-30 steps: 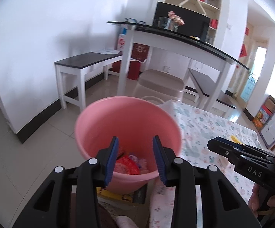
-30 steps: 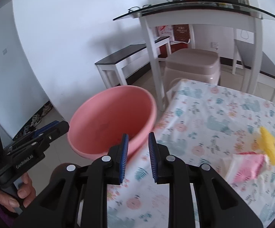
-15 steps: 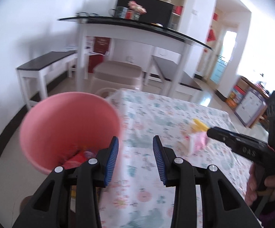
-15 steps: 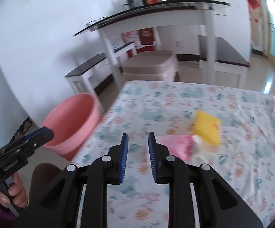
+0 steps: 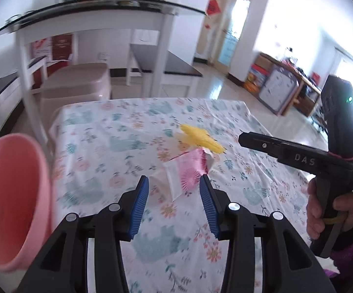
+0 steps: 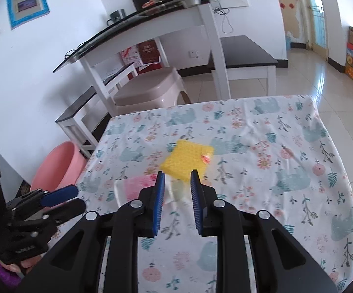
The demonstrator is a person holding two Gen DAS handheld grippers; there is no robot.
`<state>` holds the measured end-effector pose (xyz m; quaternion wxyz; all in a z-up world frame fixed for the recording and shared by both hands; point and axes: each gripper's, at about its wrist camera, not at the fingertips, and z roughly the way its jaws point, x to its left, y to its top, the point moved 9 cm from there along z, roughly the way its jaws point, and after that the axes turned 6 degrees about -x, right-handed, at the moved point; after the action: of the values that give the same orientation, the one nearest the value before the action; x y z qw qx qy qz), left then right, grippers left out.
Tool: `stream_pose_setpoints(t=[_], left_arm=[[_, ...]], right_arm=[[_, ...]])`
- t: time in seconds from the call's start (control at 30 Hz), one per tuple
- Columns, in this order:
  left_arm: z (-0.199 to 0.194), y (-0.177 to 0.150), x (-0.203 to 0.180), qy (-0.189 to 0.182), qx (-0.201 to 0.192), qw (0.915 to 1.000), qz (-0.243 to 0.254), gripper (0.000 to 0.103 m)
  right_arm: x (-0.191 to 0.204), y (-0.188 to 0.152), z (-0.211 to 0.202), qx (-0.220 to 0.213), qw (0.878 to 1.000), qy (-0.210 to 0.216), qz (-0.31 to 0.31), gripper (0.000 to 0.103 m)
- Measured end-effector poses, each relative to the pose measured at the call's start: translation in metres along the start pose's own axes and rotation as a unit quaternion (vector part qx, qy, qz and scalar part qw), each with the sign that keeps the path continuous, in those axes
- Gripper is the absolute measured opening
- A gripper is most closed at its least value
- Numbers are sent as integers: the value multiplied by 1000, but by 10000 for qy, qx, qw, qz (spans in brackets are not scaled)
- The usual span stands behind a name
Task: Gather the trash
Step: 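Move both open tools back toward the pink wrapper and yellow foam net, then grasp the pink paper wrapper with the left tool while the right tool reaches the yellow foam net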
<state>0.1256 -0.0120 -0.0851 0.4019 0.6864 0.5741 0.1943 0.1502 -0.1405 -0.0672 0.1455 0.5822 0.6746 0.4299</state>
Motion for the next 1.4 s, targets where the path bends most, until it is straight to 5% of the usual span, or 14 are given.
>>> stream_pose_setpoints(t=[0.43,0.53,0.57,0.77,1.07,1.3,1.4], left_arm=[[65,0,6,-371,783,9960,230,43],[66,-2,4,-526,784,9954,171,34],[65,-3,3,-576,779,9952,143,25],[48,-8,-6,-719,623,9955,-5,9],[5,-15,-4,-550,380,9977,-144,8],[-22,-17,17,-213,190,9990,-350,8],[-30,-15,24,-152,116,9987,-479,8]], right_arm=[[-37,6,10,193,9988,-8,446,22],[-38,8,16,302,9978,97,579,22],[-38,8,17,321,9978,94,581,22],[-39,10,24,410,9973,46,614,22],[-25,4,41,724,9940,292,760,22],[-17,-10,74,1028,9919,93,747,22],[-13,-12,86,1095,9915,-12,709,31]])
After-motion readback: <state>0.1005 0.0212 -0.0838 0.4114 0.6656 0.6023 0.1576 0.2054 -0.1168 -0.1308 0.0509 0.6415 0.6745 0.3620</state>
